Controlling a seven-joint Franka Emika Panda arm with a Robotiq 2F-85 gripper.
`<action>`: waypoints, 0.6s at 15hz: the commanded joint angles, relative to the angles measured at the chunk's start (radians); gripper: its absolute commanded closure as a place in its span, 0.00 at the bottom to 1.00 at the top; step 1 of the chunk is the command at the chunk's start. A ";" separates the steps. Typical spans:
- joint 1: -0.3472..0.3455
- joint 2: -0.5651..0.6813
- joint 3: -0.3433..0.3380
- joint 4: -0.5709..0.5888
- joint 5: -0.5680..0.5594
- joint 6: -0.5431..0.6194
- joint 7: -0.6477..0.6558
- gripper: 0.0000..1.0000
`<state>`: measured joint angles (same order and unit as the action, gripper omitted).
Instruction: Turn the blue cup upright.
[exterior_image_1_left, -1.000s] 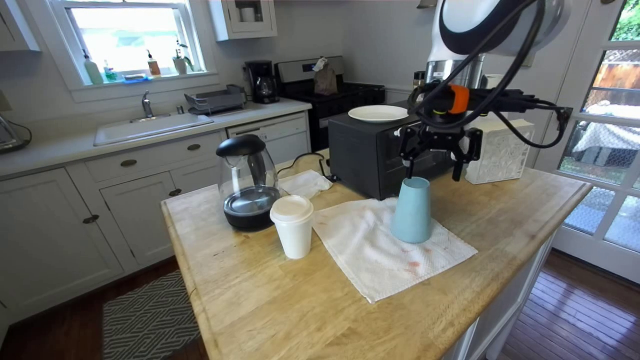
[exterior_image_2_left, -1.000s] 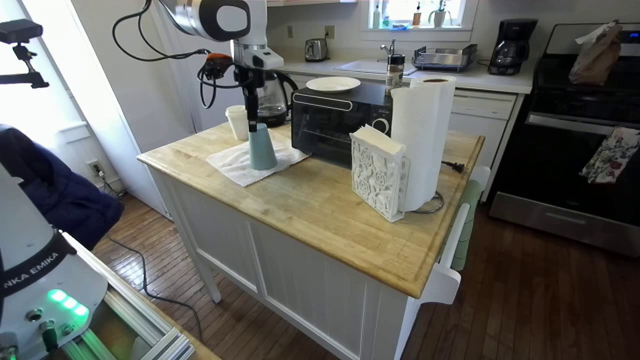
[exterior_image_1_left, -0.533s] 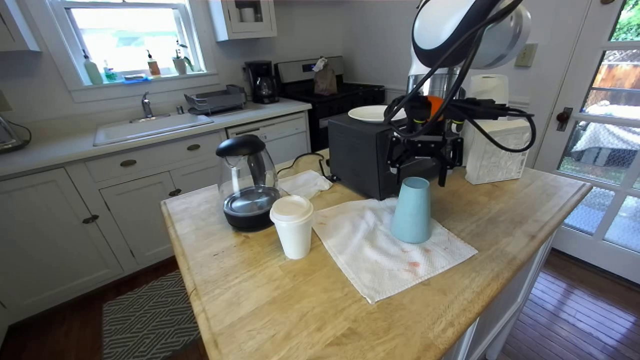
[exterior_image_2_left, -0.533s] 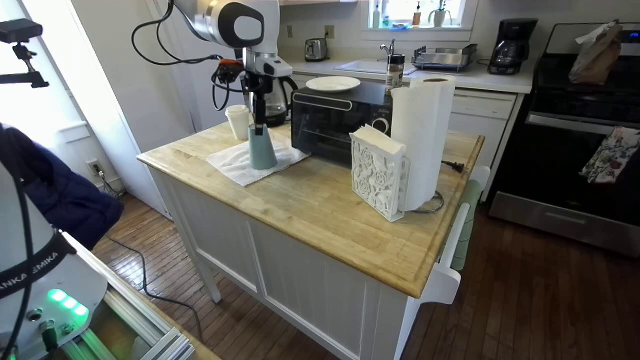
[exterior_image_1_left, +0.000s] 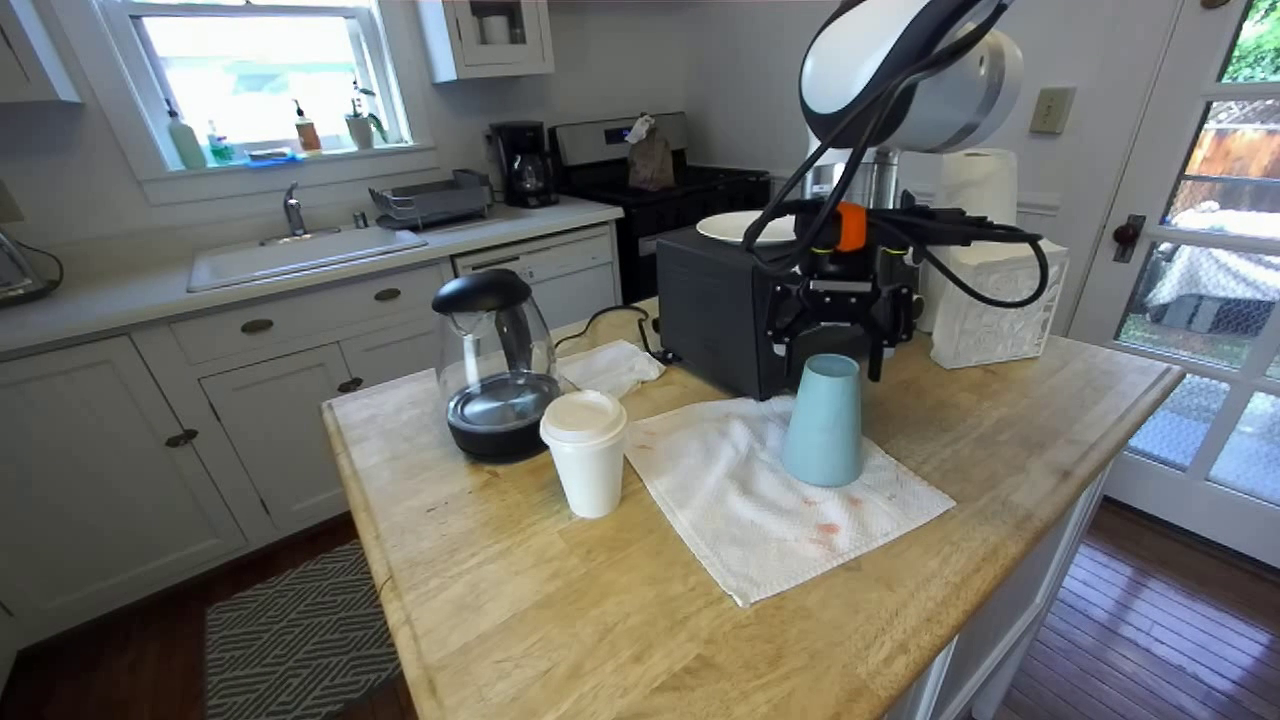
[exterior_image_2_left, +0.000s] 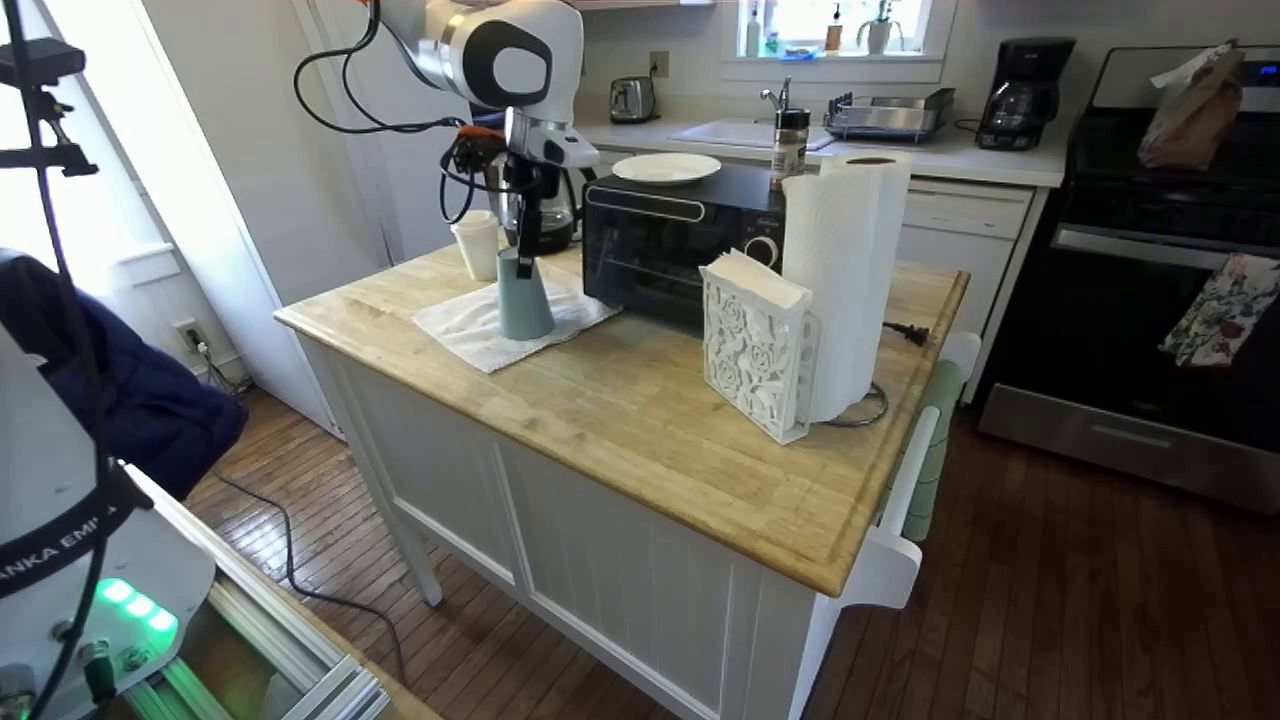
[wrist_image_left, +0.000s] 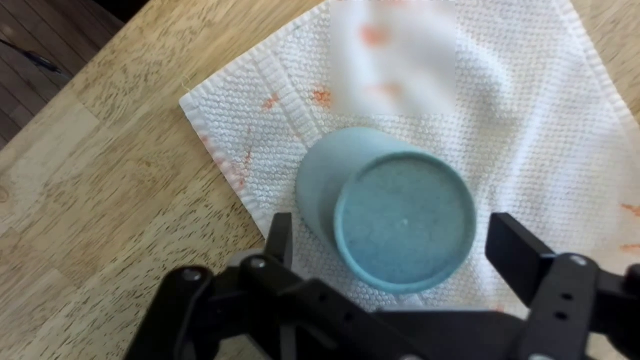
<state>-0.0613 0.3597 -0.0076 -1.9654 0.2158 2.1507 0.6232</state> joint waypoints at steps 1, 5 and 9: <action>0.014 0.053 -0.022 0.068 0.037 -0.078 -0.007 0.03; 0.006 0.085 -0.022 0.109 0.062 -0.174 -0.021 0.12; 0.007 0.113 -0.029 0.145 0.085 -0.235 -0.009 0.51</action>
<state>-0.0617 0.4342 -0.0189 -1.8764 0.2618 1.9720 0.6224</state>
